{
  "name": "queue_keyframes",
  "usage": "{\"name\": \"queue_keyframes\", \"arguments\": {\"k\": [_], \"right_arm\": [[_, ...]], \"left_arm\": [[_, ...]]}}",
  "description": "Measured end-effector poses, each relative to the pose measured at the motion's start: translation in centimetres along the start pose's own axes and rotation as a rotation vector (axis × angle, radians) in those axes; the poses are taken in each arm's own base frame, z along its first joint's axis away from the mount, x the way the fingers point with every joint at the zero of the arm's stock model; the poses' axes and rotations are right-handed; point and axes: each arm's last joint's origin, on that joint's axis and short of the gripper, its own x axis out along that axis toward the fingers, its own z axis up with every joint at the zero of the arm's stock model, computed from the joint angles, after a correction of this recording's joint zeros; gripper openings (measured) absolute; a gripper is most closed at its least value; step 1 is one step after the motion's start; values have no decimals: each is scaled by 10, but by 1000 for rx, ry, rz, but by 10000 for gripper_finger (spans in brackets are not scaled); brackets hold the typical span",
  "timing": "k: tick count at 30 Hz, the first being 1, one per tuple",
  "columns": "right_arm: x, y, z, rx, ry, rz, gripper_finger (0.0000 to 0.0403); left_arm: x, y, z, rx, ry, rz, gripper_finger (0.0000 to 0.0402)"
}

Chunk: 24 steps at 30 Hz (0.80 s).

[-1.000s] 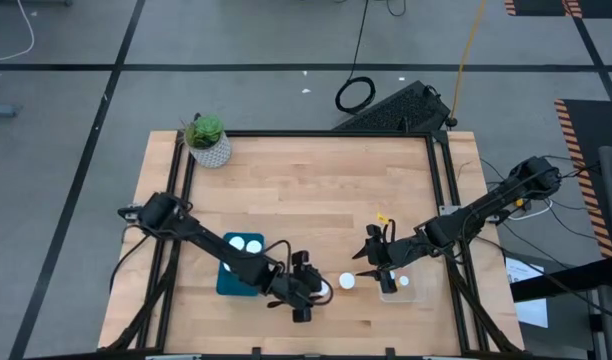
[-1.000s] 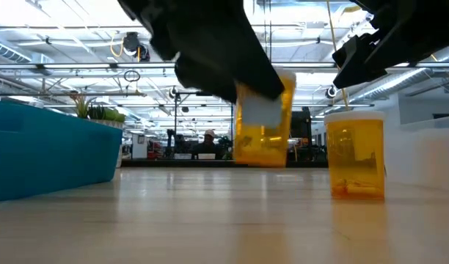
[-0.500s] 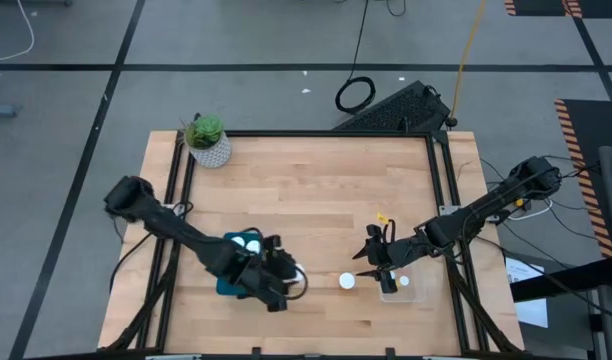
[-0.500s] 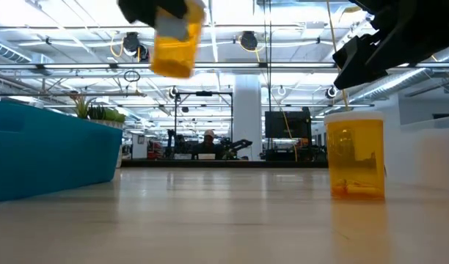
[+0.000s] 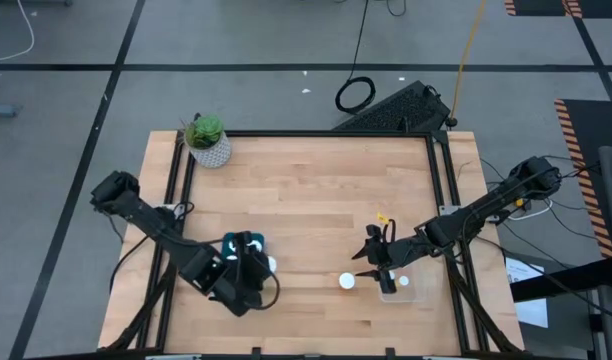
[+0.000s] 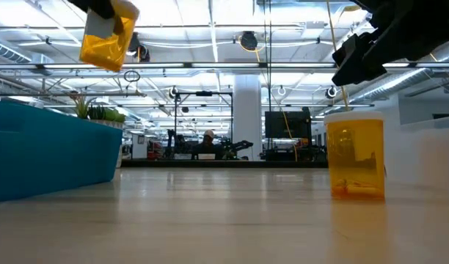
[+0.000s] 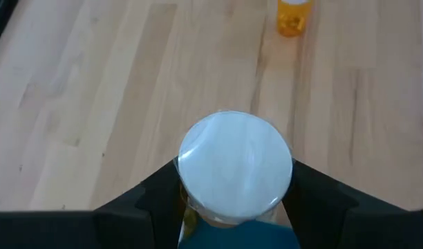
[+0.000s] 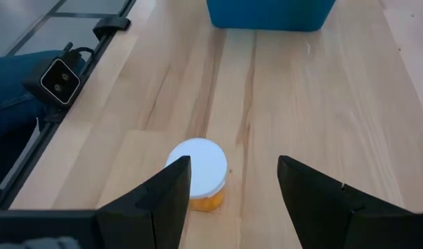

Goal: Pick and place medicine bottles into bin by pill shape (circle, oval)
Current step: Put the orange bottled capsule into the blue bin

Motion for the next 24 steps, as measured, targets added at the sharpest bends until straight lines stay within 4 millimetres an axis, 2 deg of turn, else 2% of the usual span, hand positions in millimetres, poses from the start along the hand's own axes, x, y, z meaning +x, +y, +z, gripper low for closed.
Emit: {"name": "queue_keyframes", "arguments": {"k": [5,15,24], "right_arm": [[0,1,2,0,-22,6,212],[0,1,5,-24,-51,13,212],[0,1,5,-40,-51,12,212]], "left_arm": [[4,-3,-22,-13,30,28,212],[0,14,-58,-149,2,0,212],[23,19,-84,-210,-43,-54,212]]}}
